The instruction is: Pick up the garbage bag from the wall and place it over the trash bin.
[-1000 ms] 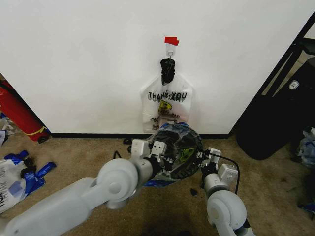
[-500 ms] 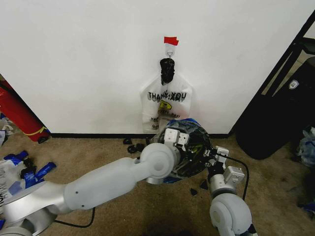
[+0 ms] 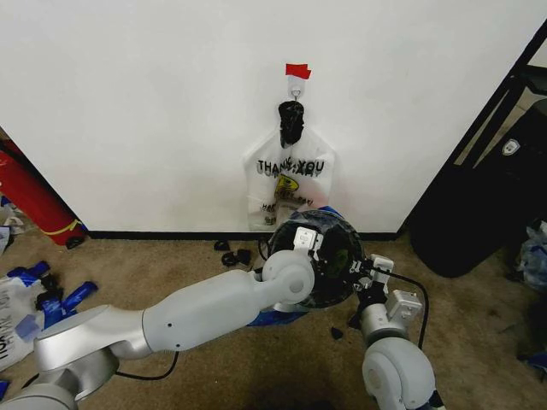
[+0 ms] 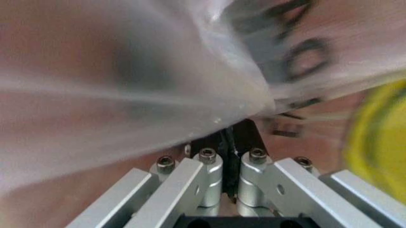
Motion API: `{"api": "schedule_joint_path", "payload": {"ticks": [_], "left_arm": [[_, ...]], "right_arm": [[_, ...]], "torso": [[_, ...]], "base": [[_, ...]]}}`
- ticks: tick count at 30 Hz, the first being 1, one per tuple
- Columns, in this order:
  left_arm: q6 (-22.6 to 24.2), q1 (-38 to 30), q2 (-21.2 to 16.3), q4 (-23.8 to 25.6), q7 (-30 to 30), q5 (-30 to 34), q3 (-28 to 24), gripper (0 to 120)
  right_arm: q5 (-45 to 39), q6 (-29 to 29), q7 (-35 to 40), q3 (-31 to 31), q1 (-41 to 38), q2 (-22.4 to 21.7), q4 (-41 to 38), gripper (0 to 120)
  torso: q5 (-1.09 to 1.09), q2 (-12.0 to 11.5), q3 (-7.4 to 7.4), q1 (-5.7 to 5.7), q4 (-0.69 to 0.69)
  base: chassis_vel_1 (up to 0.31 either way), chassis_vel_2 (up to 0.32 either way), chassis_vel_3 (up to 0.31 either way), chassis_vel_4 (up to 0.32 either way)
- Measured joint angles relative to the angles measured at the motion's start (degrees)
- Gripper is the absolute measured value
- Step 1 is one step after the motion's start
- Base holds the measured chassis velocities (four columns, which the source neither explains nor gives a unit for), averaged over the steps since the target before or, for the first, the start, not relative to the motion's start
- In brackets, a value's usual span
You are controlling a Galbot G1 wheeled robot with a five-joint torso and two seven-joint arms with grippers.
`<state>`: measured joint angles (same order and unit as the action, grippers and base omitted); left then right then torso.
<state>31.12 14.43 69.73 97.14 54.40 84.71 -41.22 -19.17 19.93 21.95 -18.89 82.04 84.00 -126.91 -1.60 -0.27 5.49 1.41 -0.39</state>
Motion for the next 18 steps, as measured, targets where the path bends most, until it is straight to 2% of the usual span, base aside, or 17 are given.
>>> {"api": "schedule_joint_path", "payload": {"ticks": [11, 18], "left_arm": [[0.1, 0.5, 1.0, -3.8, -0.2, -3.5, -1.0, 0], [-2.3, 0.5, -1.3, 2.0, -2.1, -3.5, -0.9, 0]], "right_arm": [[-0.4, 0.0, -0.1, 0.3, 0.8, 0.4, -0.3, 0], [-4.8, 1.2, 1.3, -0.8, 0.0, 0.3, 0.8, 0]], "torso": [[0.00, 0.0, 0.00, 0.00, 0.00], [-0.01, 0.0, 0.00, 0.00, 0.01]], "base": [[0.000, 0.000, 0.000, 0.000], [0.000, 0.000, 0.000, 0.000]]}}
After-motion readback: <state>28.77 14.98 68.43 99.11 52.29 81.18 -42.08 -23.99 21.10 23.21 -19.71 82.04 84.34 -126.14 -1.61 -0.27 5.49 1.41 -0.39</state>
